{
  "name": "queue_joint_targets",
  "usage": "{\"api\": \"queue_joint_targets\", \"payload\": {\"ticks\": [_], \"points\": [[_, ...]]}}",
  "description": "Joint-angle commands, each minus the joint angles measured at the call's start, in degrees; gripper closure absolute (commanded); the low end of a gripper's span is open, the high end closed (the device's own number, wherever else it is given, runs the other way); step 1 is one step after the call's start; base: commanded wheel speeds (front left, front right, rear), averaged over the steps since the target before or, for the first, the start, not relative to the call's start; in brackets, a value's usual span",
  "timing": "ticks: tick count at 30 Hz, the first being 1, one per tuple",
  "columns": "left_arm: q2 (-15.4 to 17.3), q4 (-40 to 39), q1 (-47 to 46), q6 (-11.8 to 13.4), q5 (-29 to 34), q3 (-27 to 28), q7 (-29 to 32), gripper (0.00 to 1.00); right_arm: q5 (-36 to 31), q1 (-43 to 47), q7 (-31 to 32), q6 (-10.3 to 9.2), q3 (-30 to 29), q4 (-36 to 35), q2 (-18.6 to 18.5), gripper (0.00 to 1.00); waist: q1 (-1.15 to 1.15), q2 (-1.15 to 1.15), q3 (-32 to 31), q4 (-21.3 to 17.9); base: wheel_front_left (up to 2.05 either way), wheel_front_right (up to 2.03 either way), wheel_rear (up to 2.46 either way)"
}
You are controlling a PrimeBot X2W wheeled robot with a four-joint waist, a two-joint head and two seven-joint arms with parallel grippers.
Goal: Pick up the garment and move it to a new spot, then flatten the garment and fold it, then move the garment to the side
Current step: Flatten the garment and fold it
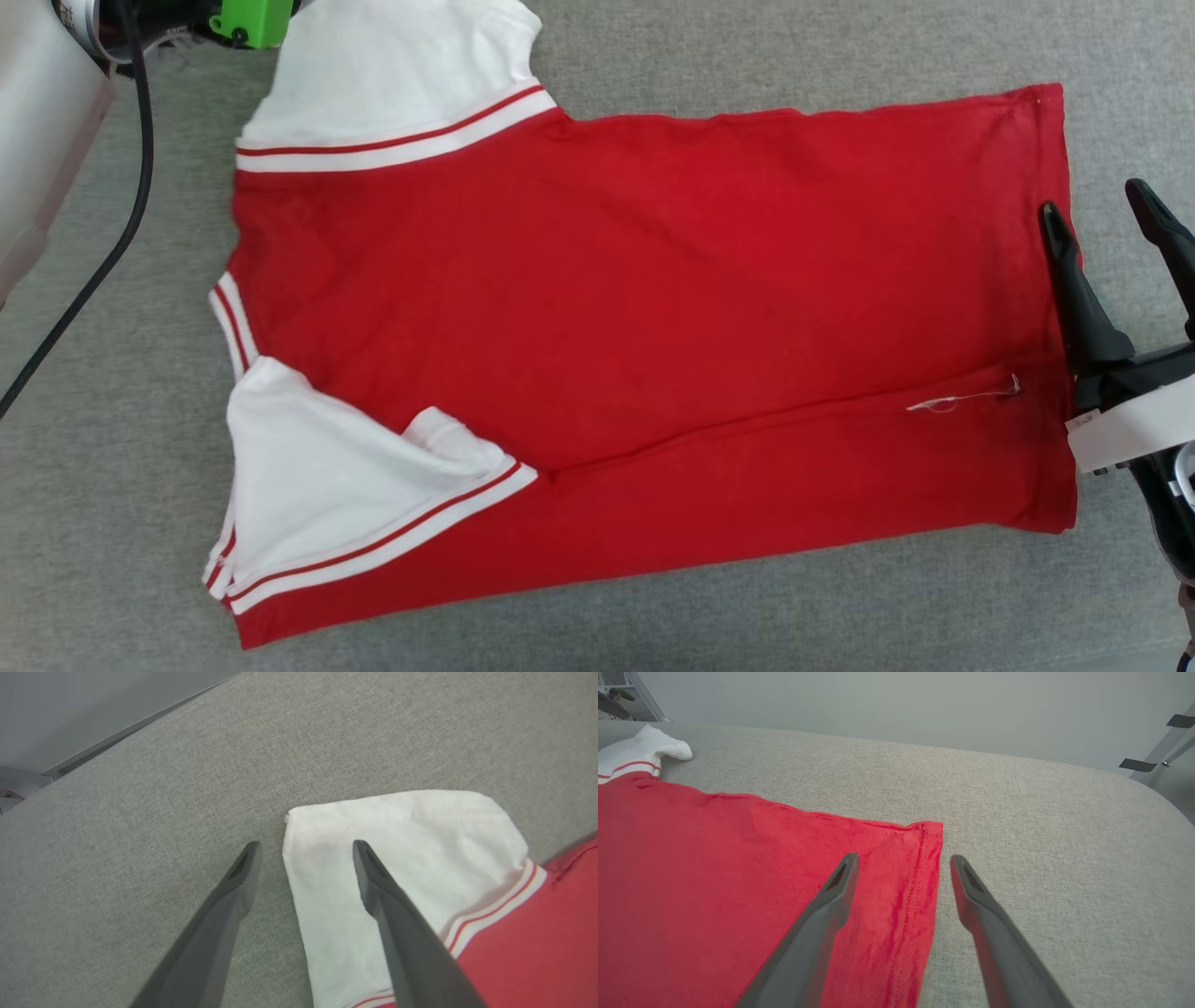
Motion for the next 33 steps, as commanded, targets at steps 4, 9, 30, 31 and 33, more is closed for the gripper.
{"api": "queue_joint_targets", "payload": {"ticks": [4, 9, 30, 31, 33], "points": [[0.0, 2.5, -0.5, -0.3, 1.3, -2.8, 1.1, 0.0, -0.2, -2.0, -1.1, -0.05, 0.8, 0.9, 0.4, 0.0, -0.01, 0.0, 3.3, -2.7, 0.0, 0.0, 0.0], [-0.7, 4.1, 2.1, -0.4, -0.2, -4.8, 3.9, 0.0, 0.0, -2.5, -1.6, -0.05, 0.9, 1.7, 0.4, 0.0, -0.01, 0.0, 3.8, -2.5, 0.0, 0.0, 0.0], [1.0, -10.7, 4.9, -0.4, -0.3, -9.2, -9.4, 1.0, 7.2, -14.3, 16.5, -0.05, 0.6, -0.8, -15.2, 0.0, -0.01, 0.0, -7.6, 5.3, 0.0, 0.0, 0.0], [1.1, -11.6, 5.2, -0.4, -0.3, -9.3, -10.0, 1.0, 8.6, -15.1, 19.3, -0.05, 1.3, -0.2, -16.1, 0.0, -0.01, 0.0, -8.0, 5.6, 0.0, 0.0, 0.0], [1.3, -13.3, 5.7, -0.4, -0.4, -9.4, -11.3, 1.0, 11.7, -17.2, 25.8, -0.05, 3.1, 1.4, -18.5, 0.0, -0.01, 0.0, -8.5, 6.3, 0.0, 0.0, 0.0]]}}
